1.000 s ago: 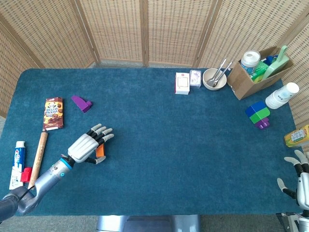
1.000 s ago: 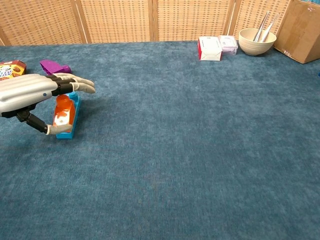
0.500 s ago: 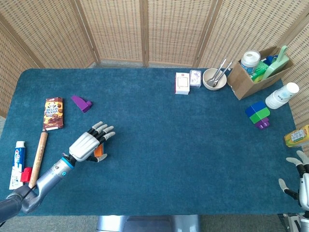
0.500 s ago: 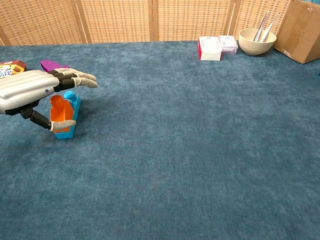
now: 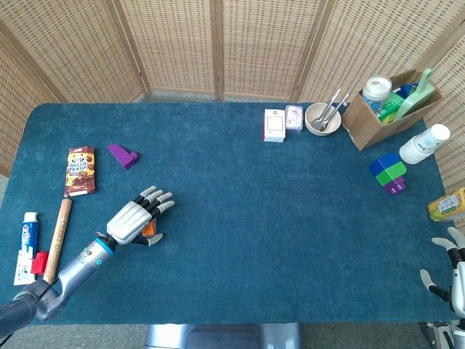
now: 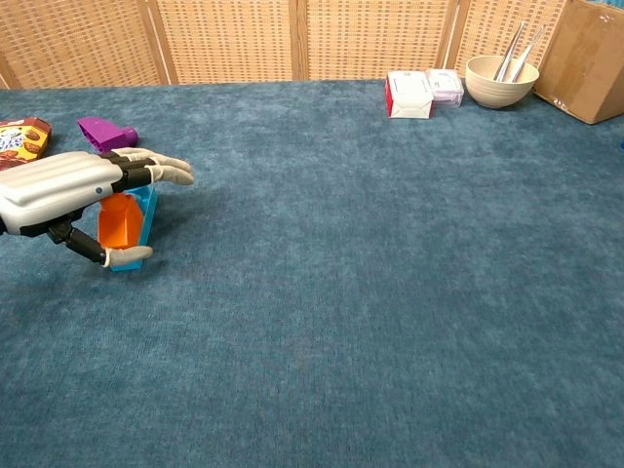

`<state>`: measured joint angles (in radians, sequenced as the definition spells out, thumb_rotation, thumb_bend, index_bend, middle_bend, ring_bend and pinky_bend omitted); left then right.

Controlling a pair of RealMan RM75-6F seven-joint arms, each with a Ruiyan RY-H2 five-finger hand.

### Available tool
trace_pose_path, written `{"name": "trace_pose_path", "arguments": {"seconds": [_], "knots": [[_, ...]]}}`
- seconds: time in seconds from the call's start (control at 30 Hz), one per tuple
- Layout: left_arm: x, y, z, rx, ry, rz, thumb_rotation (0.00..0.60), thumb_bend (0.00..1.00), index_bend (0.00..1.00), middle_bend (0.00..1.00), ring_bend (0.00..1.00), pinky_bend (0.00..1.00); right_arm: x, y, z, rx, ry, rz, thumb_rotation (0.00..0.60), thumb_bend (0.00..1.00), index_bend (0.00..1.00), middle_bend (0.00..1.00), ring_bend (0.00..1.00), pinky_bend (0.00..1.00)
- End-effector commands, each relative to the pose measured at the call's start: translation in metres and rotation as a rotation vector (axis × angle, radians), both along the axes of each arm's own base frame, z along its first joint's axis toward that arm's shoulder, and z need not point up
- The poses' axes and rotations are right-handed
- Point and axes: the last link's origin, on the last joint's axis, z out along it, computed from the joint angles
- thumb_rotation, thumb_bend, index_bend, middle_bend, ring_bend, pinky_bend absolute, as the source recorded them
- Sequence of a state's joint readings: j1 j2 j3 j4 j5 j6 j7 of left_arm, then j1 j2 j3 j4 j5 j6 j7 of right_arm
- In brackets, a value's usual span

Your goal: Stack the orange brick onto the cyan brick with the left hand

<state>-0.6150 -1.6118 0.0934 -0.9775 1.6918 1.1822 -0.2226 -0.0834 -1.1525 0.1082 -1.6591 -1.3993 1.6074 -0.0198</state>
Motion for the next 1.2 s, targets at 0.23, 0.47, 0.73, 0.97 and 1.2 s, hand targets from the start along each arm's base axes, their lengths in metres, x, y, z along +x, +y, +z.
{"name": "trace_pose_path", "arguments": {"seconds": [0.23, 0.47, 0.73, 0.97, 1.2], "knots": [[-0.002, 0.000, -0.002, 0.002, 0.007, 0.003, 0.405, 0.38, 0.09, 0.00, 0.00, 0.00, 0.000, 0.001, 0.000, 0.000, -0.004, 0.000, 0.599, 0.22, 0.29, 0.16, 0.00, 0.00], [-0.003, 0.000, -0.004, -0.001, 0.017, 0.004, 0.403, 0.38, 0.09, 0.00, 0.00, 0.00, 0.000, 0.002, 0.001, -0.004, -0.009, 0.000, 0.599, 0.22, 0.29, 0.16, 0.00, 0.00], [-0.002, 0.001, -0.003, 0.001, 0.028, 0.001, 0.404, 0.37, 0.10, 0.00, 0.00, 0.00, -0.001, 0.002, 0.001, -0.004, -0.012, -0.002, 0.599, 0.22, 0.29, 0.16, 0.00, 0.00], [0.010, 0.007, 0.008, 0.043, -0.041, -0.024, 0.399, 0.38, 0.10, 0.00, 0.00, 0.00, -0.001, 0.003, 0.002, -0.007, -0.012, -0.002, 0.598, 0.22, 0.29, 0.16, 0.00, 0.00], [0.025, 0.007, 0.025, 0.071, -0.088, -0.066, 0.402, 0.37, 0.10, 0.00, 0.00, 0.00, -0.001, 0.002, 0.004, -0.009, -0.006, 0.003, 0.597, 0.22, 0.29, 0.16, 0.00, 0.00]]}}
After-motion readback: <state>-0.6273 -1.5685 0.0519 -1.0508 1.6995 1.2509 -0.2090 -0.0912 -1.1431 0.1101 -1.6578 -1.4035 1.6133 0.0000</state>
